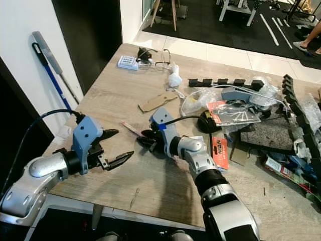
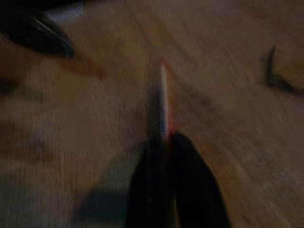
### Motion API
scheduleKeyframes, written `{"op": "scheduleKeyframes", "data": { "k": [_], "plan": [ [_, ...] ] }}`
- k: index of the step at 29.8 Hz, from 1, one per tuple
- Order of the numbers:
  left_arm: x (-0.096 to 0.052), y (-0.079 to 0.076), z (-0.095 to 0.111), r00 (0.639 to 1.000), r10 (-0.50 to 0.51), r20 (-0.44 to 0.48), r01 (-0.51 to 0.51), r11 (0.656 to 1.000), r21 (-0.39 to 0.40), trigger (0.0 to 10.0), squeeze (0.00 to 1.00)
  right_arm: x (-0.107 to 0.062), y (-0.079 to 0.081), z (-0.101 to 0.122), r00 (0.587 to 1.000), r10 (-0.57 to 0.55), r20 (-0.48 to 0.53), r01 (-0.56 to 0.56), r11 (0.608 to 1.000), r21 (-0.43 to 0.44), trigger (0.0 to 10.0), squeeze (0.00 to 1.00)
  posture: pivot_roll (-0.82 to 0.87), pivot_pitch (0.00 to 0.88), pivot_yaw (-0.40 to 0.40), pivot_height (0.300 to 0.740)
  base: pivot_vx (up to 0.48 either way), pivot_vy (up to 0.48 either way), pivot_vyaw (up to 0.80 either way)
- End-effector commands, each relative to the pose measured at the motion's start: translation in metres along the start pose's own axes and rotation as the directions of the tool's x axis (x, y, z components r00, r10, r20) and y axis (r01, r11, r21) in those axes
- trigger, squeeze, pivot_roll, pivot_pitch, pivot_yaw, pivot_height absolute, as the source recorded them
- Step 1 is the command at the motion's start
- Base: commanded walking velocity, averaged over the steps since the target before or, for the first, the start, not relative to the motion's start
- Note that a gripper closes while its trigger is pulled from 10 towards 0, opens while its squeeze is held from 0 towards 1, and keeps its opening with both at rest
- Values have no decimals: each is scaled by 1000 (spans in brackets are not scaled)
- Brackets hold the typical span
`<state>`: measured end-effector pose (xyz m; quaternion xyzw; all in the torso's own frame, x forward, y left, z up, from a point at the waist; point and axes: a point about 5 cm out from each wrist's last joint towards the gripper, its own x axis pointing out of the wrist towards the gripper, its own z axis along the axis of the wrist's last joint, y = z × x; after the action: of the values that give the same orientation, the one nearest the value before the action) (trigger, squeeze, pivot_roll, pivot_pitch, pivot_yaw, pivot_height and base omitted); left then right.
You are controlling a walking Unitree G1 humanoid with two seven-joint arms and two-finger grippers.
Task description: Picking trash to rubbish bin
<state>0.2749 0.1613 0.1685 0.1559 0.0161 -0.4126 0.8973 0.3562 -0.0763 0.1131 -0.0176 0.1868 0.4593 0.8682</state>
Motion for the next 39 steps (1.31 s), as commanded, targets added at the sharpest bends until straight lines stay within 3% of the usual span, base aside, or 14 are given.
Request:
{"op": "scheduleKeyframes", "data": {
  "k": [1,8,15,16,17,19,22,26,34,36,37,38,39],
  "plan": [
    [-1,-4,-1,1000,-25,-19,25,1000,10,10000,0,-3,-3,-24,996,-36,-85,45,992,114,0,0,23,161,-96,740,0,0,0],
    [-1,-4,-1,1000,-21,-21,21,1000,14,10000,0,-6,-9,-23,992,-85,-88,98,983,156,0,0,22,159,-96,740,0,0,0],
    [0,-5,0,1000,-20,-19,20,1000,16,10000,0,-10,-15,-12,993,-112,-28,115,977,181,0,0,24,159,-97,740,0,0,0],
    [0,-3,1,1000,-12,-14,12,1000,19,10000,0,-22,-30,39,964,-165,211,108,960,257,0,0,23,159,-94,740,0,0,0],
    [0,-3,1,1000,-10,-12,10,1000,19,10000,0,-29,-35,60,936,-180,304,87,952,294,0,0,23,159,-94,740,0,0,0],
    [0,-2,1,1000,-8,-11,8,1000,20,10000,0,-43,-42,94,881,-191,432,31,936,349,0,0,23,159,-94,740,0,0,0],
    [1,-2,2,1000,-10,-10,10,1000,21,10000,0,-62,-48,129,819,-195,539,-28,926,376,0,0,18,163,-90,740,0,0,0],
    [2,-2,3,1000,-11,-6,11,1000,21,10000,0,-81,-50,155,773,-162,614,-81,933,349,0,0,17,165,-90,740,0,0,0],
    [3,0,3,1000,14,0,-14,999,31,10000,0,-89,-46,162,759,-124,639,-93,951,296,0,0,18,167,-89,740,0,0,0],
    [3,2,3,999,41,-1,-41,999,28,10000,0,-90,-46,163,753,-147,641,-39,963,266,0,0,19,166,-89,740,0,0,0],
    [2,16,5,985,173,13,-174,984,40,10000,0,-94,-47,166,712,-222,666,160,975,155,0,0,20,162,-89,740,0,0,0],
    [2,16,5,985,173,13,-174,984,40,10000,0,-94,-47,166,712,-222,666,160,975,155,0,0,20,162,-89,740,0,0,0],
    [2,20,5,974,225,19,-226,973,48,10000,0,-96,-46,168,694,-240,679,217,969,120,8863,0,19,158,-88,740,0,0,0]
  ]
}}
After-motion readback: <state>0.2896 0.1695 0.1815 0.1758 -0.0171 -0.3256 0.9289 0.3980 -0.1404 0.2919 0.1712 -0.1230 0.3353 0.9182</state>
